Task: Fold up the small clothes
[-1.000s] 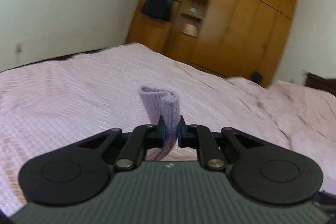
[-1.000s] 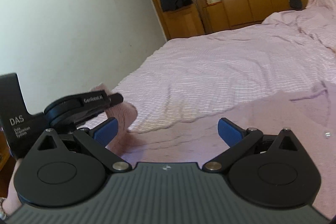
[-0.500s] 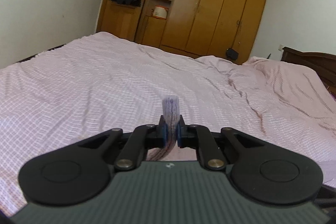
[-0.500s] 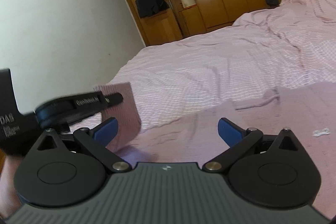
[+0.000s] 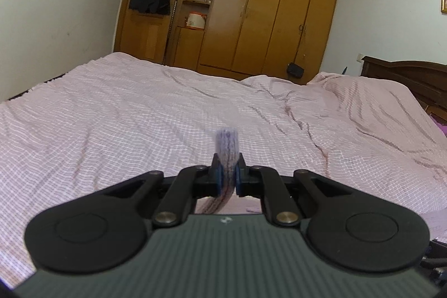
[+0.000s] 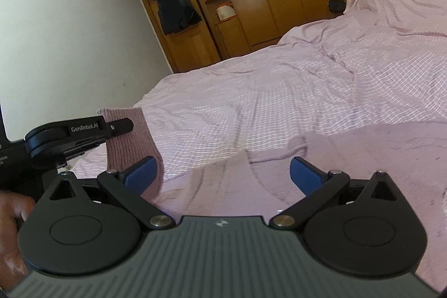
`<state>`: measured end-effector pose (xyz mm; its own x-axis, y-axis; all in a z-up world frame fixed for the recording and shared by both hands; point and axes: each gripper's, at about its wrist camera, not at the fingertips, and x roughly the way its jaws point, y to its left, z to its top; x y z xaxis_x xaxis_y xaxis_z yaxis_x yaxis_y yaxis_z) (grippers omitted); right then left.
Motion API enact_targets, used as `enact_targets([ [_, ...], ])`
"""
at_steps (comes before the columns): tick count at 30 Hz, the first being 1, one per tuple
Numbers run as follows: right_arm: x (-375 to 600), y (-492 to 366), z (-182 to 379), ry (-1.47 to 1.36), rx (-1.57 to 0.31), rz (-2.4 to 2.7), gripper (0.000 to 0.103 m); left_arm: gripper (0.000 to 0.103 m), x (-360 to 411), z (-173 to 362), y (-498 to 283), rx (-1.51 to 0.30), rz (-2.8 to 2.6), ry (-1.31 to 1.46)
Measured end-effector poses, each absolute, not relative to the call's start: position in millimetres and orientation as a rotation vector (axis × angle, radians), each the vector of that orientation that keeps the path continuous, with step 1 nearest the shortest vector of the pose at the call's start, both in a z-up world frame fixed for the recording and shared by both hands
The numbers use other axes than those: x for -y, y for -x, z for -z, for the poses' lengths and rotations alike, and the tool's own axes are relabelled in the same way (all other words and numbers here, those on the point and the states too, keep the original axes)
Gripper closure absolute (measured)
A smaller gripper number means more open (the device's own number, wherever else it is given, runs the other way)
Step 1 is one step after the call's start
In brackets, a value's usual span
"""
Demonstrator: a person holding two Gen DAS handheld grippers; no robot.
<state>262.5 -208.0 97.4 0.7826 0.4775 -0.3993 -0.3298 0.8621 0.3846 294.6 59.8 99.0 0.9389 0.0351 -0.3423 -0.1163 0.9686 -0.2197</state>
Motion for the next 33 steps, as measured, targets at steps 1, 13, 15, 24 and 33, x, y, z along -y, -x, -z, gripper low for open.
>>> enact_targets([
  [1,215,-263,-97,-0.301,-0.510,-0.440,0.000,0.093,-56,-99,-297,-0.346,-0.077,0.243],
  [13,303,-297,-75,-0.408,-0.497,-0.342,0.000,0.093,21,-88,-320,-0.375,-0.031,0.180],
  [15,314,-300,-68,-0.420,-0.497,-0.335,0.000,0.093,34,-86,-324,-0.376,-0.024,0.169],
  [24,365,-305,-37,-0.447,-0.483,-0.223,0.000,0.093,99,-68,-340,-0.409,0.036,0.142],
  [33,379,-309,-36,-0.394,-0.420,-0.133,0.000,0.093,147,-48,-350,-0.449,0.091,0.126],
])
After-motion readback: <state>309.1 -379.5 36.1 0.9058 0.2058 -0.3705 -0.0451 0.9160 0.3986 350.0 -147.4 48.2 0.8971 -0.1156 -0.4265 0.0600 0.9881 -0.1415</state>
